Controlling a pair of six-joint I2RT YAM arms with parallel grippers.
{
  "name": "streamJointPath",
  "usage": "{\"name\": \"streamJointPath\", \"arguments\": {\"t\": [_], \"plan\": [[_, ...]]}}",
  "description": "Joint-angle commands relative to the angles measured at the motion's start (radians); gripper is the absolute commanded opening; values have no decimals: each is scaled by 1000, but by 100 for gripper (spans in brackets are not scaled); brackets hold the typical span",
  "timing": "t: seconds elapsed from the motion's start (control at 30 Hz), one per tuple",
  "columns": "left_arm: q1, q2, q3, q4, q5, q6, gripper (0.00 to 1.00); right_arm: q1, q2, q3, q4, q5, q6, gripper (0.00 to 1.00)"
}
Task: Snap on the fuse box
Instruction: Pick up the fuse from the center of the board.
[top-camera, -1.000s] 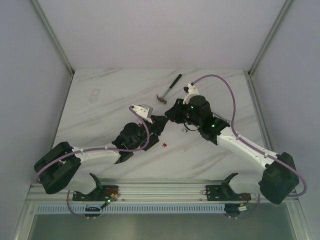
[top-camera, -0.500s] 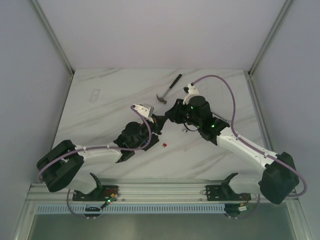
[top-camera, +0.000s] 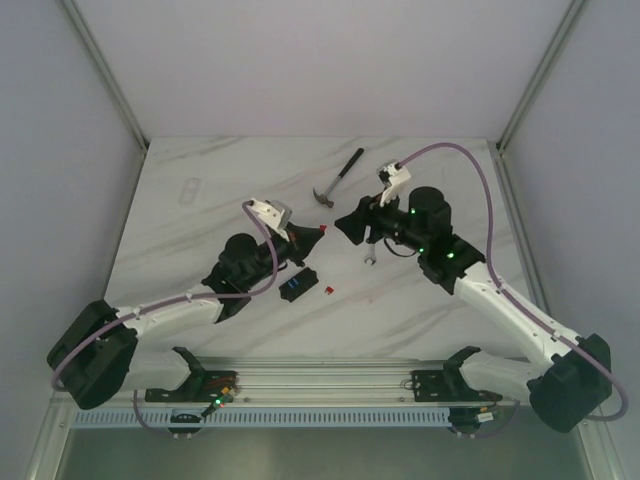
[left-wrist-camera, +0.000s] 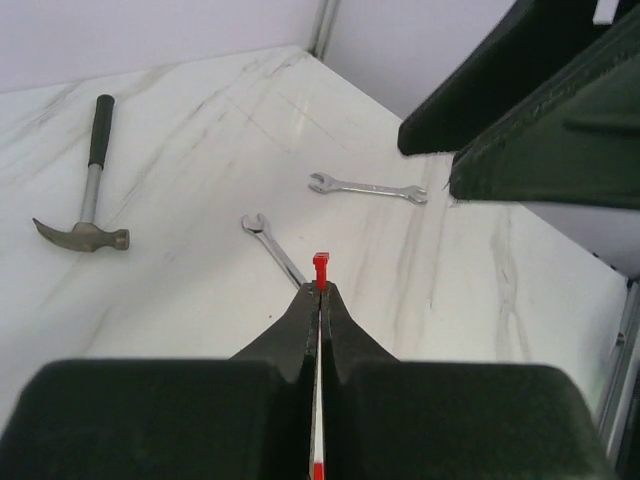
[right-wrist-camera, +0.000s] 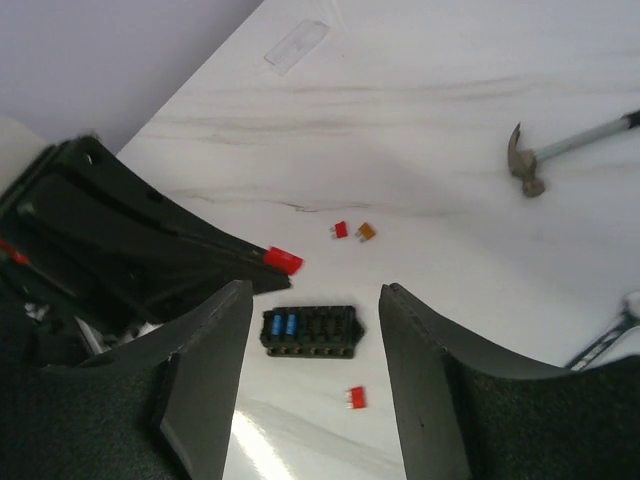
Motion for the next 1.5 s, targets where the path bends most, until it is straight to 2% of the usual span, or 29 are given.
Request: {"name": "streamJointPath", "arguments": {"t": [0.0,0.1,0.27,0.53,1.1,1.3,1.47], "plan": [[51,-67,0,-105,239,46,0,-90,-24,12,-13,-302,-206,61],[76,-96,30,-198,329,72,0,-120,1,50,-73,-441,-295,61],[100,-146,49,-255,452,82,0,-127,30,92,-142,-617,-439,56],[100,-180,87,-303,561,84,0,-128,51,119,-185,-770,-523,50],[99,-128,109,-212,669,28,0,-115,83,144,-246,-859,-594,38],[91,-121,110,-188,682,13,0,-107,96,152,-277,-873,-619,37],[85,-112,115,-186,690,14,0,-104,97,155,-290,-879,-630,30]]}}
